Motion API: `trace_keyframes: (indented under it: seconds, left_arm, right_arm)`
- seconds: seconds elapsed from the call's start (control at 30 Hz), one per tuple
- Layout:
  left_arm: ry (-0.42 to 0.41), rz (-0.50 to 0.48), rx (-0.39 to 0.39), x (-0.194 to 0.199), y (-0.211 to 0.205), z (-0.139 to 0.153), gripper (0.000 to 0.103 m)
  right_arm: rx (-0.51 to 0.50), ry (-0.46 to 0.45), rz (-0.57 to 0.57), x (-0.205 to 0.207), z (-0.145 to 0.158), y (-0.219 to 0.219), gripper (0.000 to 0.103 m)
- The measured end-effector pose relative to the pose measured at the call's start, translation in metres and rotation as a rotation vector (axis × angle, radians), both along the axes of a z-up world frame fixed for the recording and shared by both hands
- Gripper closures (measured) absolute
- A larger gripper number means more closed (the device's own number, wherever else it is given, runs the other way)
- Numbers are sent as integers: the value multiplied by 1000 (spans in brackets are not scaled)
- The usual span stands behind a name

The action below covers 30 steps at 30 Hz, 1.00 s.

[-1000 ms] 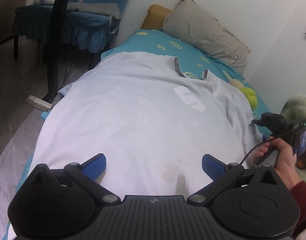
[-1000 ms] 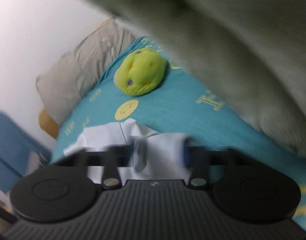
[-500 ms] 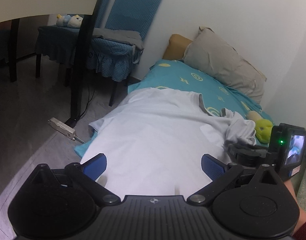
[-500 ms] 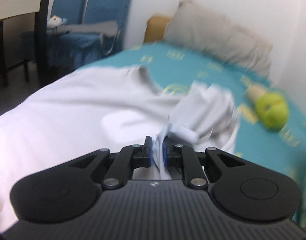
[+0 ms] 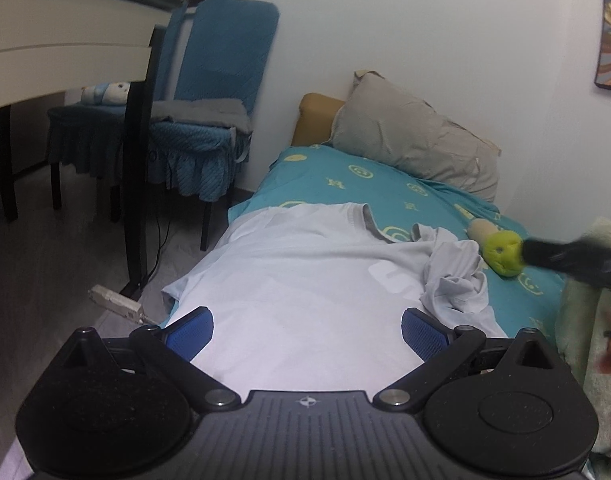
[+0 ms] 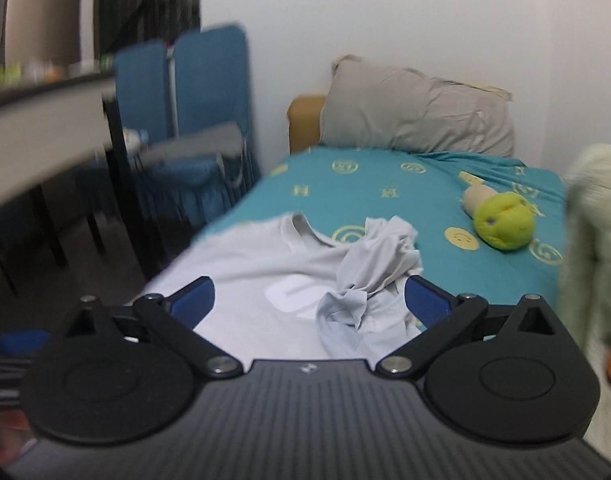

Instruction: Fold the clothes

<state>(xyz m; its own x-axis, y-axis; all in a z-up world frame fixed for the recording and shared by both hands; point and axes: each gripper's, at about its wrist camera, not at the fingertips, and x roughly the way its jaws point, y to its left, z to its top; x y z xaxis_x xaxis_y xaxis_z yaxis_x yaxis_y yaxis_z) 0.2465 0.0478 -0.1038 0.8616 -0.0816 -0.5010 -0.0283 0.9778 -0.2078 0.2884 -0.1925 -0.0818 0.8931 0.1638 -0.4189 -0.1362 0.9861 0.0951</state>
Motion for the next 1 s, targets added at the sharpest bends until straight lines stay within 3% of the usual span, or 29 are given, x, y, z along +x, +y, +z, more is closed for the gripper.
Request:
trace_keyframes:
  seconds: [0.1,0.23,0.4,0.53,0.67,0.9,1.0]
  left_arm:
    - [-14,-33,52,-9,-10,1,2]
    - [-39,-103,126,-25,-32,3,2]
    - [-66,-196,245,-44,-64,-3,4]
    - [-66,-284,335,-35,-96,-11,8]
    - [-80,-338,422,1,-134,-15,12]
    - [-112,-443,510,109,-215,-29,21]
    - [-99,-456,554,153,-249,-45,30]
  right_arm:
    - [67,-25,-64,-49,18,-15,0]
    - [128,-67,-126,-103,18,-29,0]
    - [274,-38,-223,-127,5,-52,0]
    - [196,-57,-266,-121,3,-59,0]
    - [174,-71,-342,-112,-5,-75,0]
    - [226,-131,-427,-101,-12,-111,0]
    - [249,-125,-460,-87,-18,-122,0]
